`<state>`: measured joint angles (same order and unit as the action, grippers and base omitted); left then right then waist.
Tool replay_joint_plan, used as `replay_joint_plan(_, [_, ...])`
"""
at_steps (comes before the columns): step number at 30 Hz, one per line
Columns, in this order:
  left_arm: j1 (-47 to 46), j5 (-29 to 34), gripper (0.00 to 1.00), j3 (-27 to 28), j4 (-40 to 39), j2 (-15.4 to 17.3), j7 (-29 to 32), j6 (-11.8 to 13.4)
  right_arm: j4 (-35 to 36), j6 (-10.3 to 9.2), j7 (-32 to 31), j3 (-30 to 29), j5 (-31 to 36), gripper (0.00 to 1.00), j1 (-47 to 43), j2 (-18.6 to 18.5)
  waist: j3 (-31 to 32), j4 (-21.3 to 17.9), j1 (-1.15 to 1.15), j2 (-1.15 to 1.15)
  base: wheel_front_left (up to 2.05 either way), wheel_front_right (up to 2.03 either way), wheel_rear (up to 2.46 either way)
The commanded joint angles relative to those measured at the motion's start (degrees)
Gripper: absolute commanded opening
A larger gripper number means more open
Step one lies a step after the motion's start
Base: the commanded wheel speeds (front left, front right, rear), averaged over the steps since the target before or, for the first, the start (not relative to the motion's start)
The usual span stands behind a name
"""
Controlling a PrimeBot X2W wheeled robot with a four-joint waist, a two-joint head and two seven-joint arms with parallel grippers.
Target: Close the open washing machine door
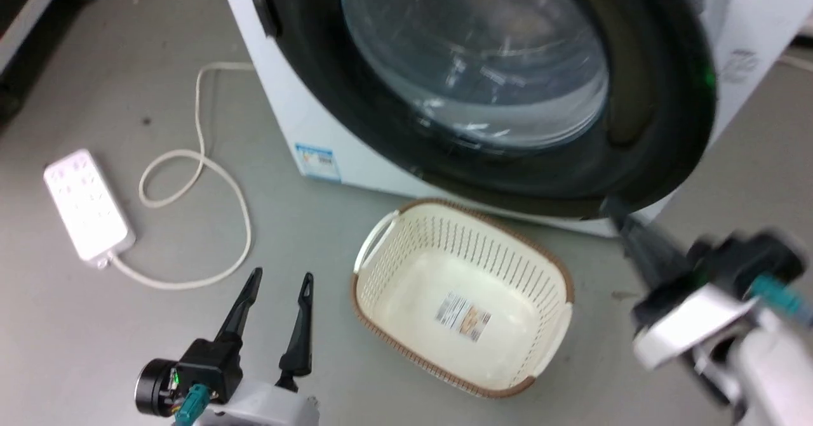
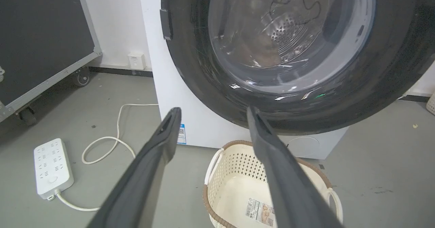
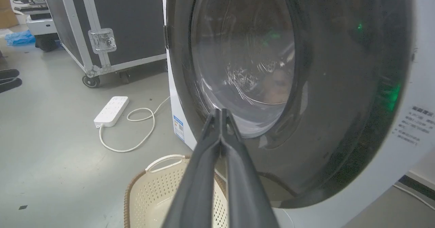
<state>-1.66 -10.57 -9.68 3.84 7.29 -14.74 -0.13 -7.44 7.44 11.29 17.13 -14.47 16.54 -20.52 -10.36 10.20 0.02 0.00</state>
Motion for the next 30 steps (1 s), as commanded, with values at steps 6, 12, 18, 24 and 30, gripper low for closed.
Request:
replay_joint_plan(6, [-3.21, 1.06, 1.0, 0.25, -0.15, -1.86, -0.26, -0.62, -4.28, 0.05, -2.65, 0.8, -8.07, 0.0, 10.48, -7.03, -6.01, 3.38, -0.02, 0.0, 0.0, 0.0, 0.0])
replay_joint_plan(12, [-5.11, 1.08, 1.0, 0.23, -0.68, -3.38, -0.26, -0.64, -9.46, 0.05, -3.88, 2.33, -13.63, 0.0, 18.2, -12.94, -8.72, 5.29, -0.02, 0.0, 0.0, 0.0, 0.0])
replay_joint_plan(18, [-6.24, 1.47, 1.0, 0.06, -0.86, -4.1, -0.26, -0.85, -18.66, 0.05, -4.64, 3.09, -17.82, 0.0, 28.44, -15.62, -11.0, 6.52, -0.02, 0.0, 0.0, 0.0, 0.0])
replay_joint_plan(24, [-6.99, 1.6, 1.0, 0.12, -0.69, -4.3, -0.26, -0.38, -27.28, 0.05, -5.75, -1.05, -19.73, 0.0, 35.25, -13.62, -11.88, 6.94, -0.02, 0.0, 0.0, 0.0, 0.0])
replay_joint_plan(30, [-7.19, 1.52, 1.0, 0.39, -0.17, -4.37, -0.26, -0.49, -32.03, 0.05, -4.49, -1.94, -19.22, 0.0, 37.81, -11.85, -11.18, 6.74, -0.02, 0.0, 0.0, 0.0, 0.0])
